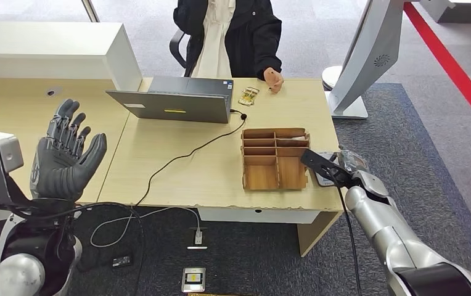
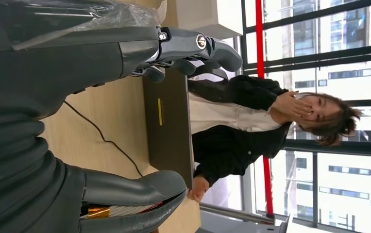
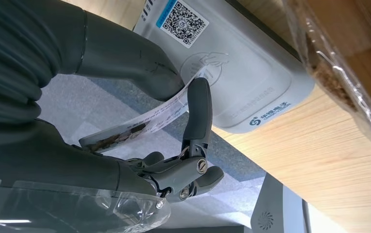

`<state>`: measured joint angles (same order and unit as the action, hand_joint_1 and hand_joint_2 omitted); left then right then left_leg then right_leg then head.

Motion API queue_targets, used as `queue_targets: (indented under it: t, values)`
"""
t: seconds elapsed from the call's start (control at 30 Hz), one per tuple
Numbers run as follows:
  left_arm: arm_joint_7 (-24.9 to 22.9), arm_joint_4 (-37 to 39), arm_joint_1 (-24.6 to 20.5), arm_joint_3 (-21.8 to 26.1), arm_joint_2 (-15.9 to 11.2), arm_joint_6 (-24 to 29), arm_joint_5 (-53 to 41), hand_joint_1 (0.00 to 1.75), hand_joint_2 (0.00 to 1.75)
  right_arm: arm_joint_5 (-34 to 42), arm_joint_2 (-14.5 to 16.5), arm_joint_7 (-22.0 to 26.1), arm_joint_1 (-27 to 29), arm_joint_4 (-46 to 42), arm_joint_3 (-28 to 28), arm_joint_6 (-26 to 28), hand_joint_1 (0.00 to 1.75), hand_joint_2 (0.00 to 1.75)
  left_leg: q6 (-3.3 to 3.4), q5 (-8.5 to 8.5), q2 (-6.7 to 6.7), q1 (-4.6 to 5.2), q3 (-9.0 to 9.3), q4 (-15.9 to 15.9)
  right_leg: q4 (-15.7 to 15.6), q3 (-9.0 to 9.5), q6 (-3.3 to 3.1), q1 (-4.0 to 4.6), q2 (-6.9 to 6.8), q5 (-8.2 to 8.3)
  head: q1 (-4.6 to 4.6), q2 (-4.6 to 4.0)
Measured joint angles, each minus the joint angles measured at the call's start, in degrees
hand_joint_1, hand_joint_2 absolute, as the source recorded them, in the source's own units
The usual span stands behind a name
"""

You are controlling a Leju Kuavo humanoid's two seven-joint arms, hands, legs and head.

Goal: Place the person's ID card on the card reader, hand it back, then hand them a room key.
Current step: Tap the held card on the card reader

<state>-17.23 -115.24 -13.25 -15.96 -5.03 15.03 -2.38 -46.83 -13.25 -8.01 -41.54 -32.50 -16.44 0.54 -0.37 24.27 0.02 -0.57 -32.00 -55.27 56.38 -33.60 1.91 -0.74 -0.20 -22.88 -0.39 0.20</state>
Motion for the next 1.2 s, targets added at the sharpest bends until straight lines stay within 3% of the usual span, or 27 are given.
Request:
queue_targets:
  t: [0.43,0.83,1.03,1.2]
  values:
    - [2.34,0.21,0.28,-0.03,0.00,-1.22,-0.02,0.00,1.75,1.10,-1.70,1.74,-5.58,-1.28,0.73,3.54,1.75,1.75,0.00,0.00,0.00,0.02,-0.03,-0.01,0.00,-0.05,0.00,-0.02,0.00,0.00,0.00,0.00]
    - [4.39,2.01,-0.34,-0.41,0.04,-2.51,0.99,0.00,1.75,1.06,-4.35,1.80,-9.62,-10.26,2.40,2.57,1.75,1.75,0.00,0.00,0.01,0.02,-0.05,-0.01,0.00,-0.09,0.00,-0.02,0.01,0.00,0.00,0.00]
    - [6.90,4.18,-1.98,-1.10,0.66,-4.23,1.82,0.00,1.75,0.67,-2.86,3.38,-11.07,-14.22,2.32,0.87,1.75,1.75,0.00,0.00,0.05,0.02,-0.09,-0.01,0.04,-0.12,-0.01,-0.02,0.02,0.01,-0.01,0.00]
    - [9.60,7.86,-4.64,-2.22,2.20,-6.72,2.98,0.00,1.75,0.83,0.28,6.78,-18.54,-12.45,1.93,1.51,1.75,1.75,0.01,-0.05,0.03,0.03,-0.15,-0.01,0.06,-0.22,-0.02,-0.02,0.02,0.02,-0.01,0.00]
